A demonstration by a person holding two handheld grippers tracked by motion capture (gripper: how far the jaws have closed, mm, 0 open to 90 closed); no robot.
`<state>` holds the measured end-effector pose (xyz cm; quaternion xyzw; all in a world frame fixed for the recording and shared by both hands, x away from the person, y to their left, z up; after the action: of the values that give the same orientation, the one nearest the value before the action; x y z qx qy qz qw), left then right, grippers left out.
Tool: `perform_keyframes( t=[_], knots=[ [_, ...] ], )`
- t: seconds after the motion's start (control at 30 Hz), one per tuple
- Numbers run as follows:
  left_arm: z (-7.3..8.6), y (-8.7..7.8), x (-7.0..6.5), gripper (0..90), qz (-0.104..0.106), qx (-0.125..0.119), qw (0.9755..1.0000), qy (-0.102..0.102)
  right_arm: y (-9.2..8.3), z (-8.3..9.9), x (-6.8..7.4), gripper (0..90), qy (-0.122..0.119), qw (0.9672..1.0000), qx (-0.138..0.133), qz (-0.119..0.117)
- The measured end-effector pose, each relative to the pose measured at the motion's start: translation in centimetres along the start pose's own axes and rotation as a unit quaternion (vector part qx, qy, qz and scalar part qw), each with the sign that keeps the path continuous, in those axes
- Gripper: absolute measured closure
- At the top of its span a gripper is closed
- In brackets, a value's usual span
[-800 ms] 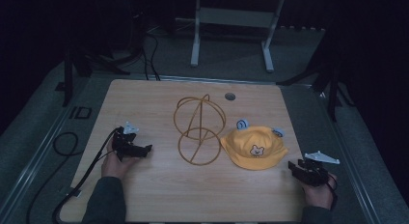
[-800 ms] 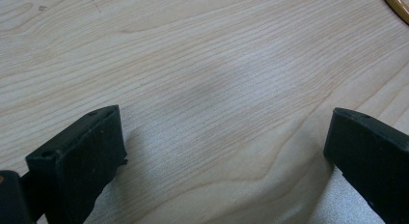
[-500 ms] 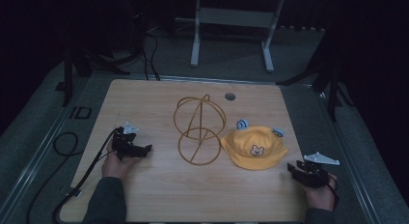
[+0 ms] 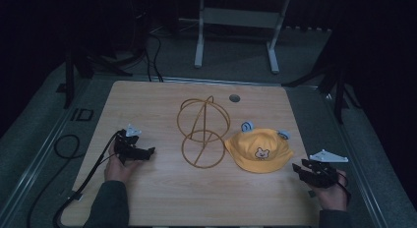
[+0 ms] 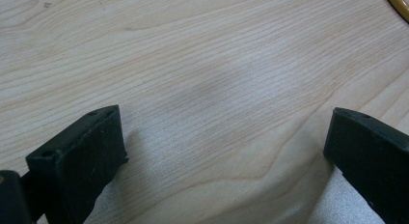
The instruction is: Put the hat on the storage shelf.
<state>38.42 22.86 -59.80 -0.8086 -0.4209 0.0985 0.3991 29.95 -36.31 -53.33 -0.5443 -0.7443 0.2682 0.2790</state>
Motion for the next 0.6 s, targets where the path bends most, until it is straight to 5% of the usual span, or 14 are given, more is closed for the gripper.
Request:
perform_keyframes(
  t=[0.33, 0.6],
  knots=[
    [0.0, 0.0, 0.0, 0.5, 0.000, 0.000, 1.0000, 0.000, -0.7, -1.9, 0.7, 55.4, -0.025, 0.9994, -0.004, -0.024],
    [0.0, 0.0, -0.1, 0.5, -0.003, 0.001, 1.0000, -0.003, -1.2, -3.3, 0.7, 55.2, -0.037, 0.9991, 0.003, -0.021]
  ],
)
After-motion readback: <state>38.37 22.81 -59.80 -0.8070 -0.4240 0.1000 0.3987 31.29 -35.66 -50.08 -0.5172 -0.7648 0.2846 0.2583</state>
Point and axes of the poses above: each handheld gripper's, and its own axes: y roughly forward along the jaws, z roughly out of its underside, x roughly to its left, the point moved 3 cm from there along y, roughly forward along the jaws, and after that the axes turned 15 degrees about y, right-handed, at the moved point
